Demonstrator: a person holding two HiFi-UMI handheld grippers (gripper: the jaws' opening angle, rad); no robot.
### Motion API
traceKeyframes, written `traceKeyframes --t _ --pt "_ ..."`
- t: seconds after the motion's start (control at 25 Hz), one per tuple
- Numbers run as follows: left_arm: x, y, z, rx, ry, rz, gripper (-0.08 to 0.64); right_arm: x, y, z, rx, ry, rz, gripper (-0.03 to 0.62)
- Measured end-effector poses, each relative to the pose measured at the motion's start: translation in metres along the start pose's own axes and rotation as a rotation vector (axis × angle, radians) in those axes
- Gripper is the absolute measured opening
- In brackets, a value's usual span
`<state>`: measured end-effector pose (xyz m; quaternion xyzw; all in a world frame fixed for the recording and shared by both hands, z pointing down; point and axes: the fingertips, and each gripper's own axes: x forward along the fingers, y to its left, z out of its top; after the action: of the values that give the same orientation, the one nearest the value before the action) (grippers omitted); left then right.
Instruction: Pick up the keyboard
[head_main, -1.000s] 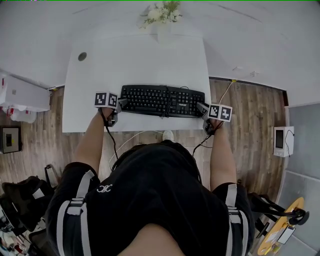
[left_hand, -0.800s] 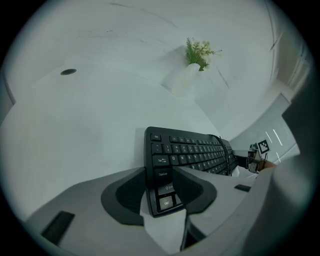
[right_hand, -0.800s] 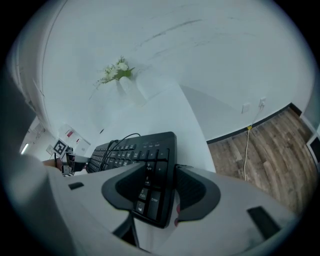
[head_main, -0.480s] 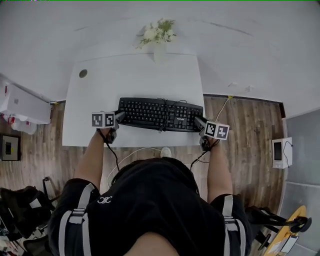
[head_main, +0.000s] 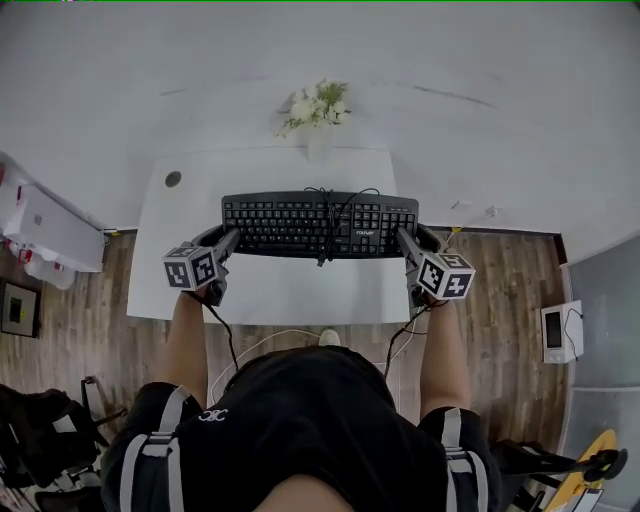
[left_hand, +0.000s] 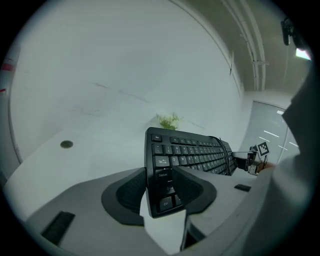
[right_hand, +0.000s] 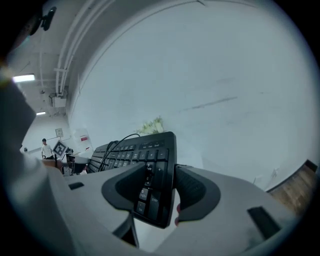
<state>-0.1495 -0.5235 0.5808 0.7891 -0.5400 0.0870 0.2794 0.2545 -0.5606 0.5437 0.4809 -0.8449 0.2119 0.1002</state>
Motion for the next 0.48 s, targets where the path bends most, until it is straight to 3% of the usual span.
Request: traceKeyframes --t 0.24,0.48 --pt "-0.036 -0.02 0.07 0.074 -0.195 -0.004 0.175 -0.025 0.028 0.087 -0.128 -0.198 0.012 0.198" --pt "-0.068 -0.036 0.129 0.146 -0.324 -0.009 0.175 -0.044 0.051 0.144 -0.19 -0.345 0.03 0.196"
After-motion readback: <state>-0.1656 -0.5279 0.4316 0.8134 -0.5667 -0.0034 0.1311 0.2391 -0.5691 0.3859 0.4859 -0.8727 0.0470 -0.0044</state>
